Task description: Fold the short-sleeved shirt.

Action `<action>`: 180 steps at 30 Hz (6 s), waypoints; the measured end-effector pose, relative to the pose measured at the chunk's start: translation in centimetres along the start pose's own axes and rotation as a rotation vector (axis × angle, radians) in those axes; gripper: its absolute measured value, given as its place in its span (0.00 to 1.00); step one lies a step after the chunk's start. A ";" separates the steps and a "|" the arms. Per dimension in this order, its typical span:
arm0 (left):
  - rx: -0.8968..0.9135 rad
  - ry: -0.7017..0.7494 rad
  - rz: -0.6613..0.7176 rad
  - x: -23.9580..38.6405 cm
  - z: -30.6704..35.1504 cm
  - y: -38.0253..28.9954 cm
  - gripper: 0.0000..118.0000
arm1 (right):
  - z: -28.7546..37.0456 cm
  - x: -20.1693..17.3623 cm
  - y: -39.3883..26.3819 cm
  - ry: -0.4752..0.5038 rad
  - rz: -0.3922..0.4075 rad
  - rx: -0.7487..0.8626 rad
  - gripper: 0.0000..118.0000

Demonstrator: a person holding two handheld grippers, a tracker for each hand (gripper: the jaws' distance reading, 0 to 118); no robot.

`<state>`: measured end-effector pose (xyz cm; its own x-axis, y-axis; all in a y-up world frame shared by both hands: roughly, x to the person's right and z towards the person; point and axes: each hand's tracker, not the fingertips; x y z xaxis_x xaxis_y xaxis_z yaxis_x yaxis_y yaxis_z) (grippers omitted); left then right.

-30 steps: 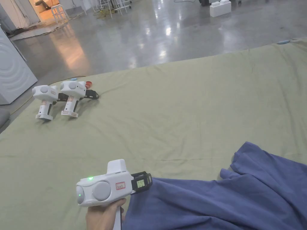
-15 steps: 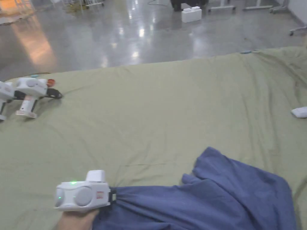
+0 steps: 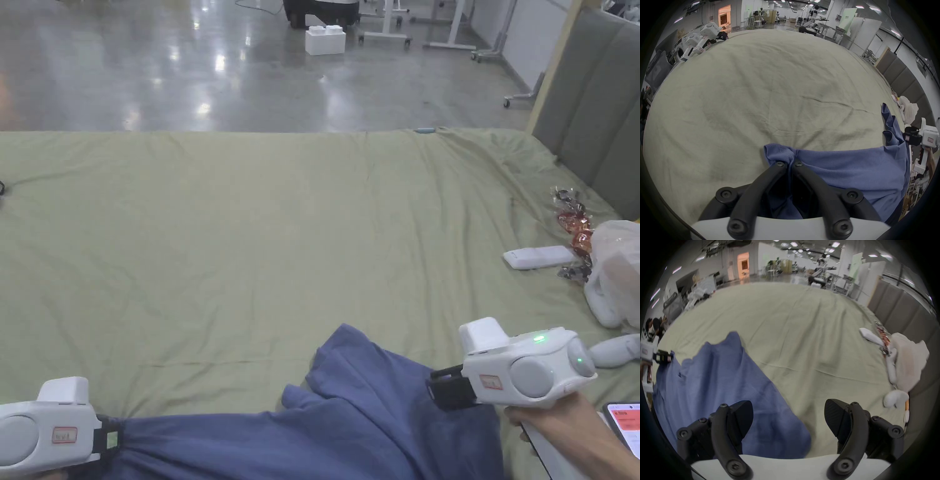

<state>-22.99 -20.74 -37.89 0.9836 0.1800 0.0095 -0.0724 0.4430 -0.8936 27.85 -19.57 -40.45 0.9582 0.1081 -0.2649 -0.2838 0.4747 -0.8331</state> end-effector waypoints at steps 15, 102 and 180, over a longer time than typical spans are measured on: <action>0.219 -0.014 -0.141 0.2 6.1 -1.0 0.00 | 6.7 -0.1 -0.9 0.040 -0.084 0.147 0.00; 0.710 0.081 -0.031 3.7 16.9 22.1 0.00 | 23.9 2.7 25.2 -0.264 -0.394 0.809 0.00; 0.761 -0.010 -0.159 -0.6 31.7 -19.4 0.14 | 31.3 -15.4 -18.8 -0.085 -0.262 0.872 0.00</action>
<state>-27.39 -1.62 -6.34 0.9905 0.0701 0.1186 -0.0277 0.9445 -0.3273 19.52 -2.86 -5.50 0.9974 -0.0490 -0.0535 0.0380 0.9809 -0.1907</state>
